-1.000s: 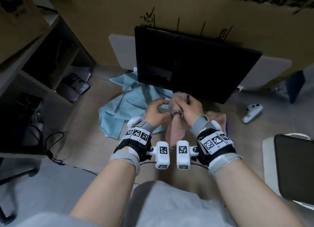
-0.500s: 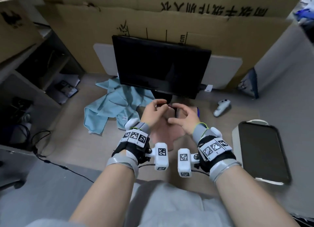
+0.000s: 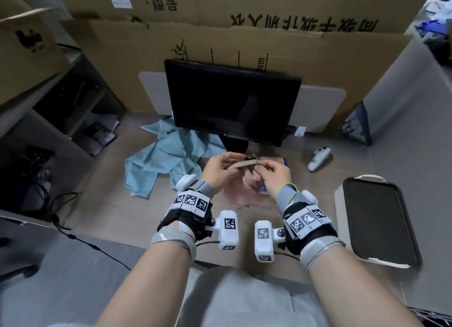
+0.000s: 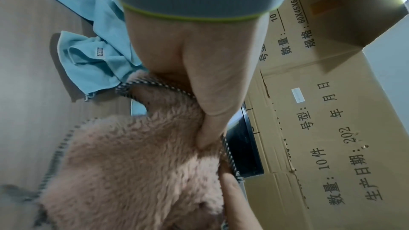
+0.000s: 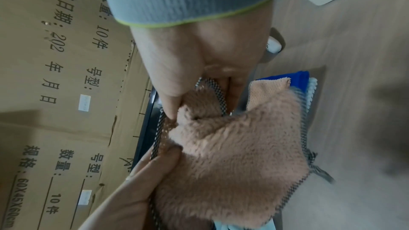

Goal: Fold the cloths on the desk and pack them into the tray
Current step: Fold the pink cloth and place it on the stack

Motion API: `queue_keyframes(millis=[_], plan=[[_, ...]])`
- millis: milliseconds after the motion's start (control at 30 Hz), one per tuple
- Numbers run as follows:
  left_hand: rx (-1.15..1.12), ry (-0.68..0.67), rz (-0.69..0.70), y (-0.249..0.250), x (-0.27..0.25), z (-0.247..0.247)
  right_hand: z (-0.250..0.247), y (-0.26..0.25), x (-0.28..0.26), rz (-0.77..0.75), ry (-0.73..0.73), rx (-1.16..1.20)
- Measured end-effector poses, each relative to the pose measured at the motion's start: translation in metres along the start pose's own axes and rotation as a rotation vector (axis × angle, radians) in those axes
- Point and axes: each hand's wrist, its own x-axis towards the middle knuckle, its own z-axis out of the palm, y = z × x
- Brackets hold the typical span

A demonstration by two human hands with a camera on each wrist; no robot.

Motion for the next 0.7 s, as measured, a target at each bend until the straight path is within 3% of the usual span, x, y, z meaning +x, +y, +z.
queue_keyframes(millis=[167,333,533,700], plan=[[0.143,0.207,-0.060,-0.011,0.017,-0.032,0.020,-0.008,0.011,0.050,0.190,-0.001],[0.257,0.269,-0.081,-0.029,0.038,-0.078,0.050,-0.017,0.016,0.084,0.329,0.002],[0.215,0.255,-0.144,-0.061,0.053,-0.107,0.059,-0.005,0.004,0.128,0.473,-0.016],[0.185,0.241,-0.270,-0.075,0.047,-0.091,0.054,0.023,-0.013,0.199,0.524,-0.025]])
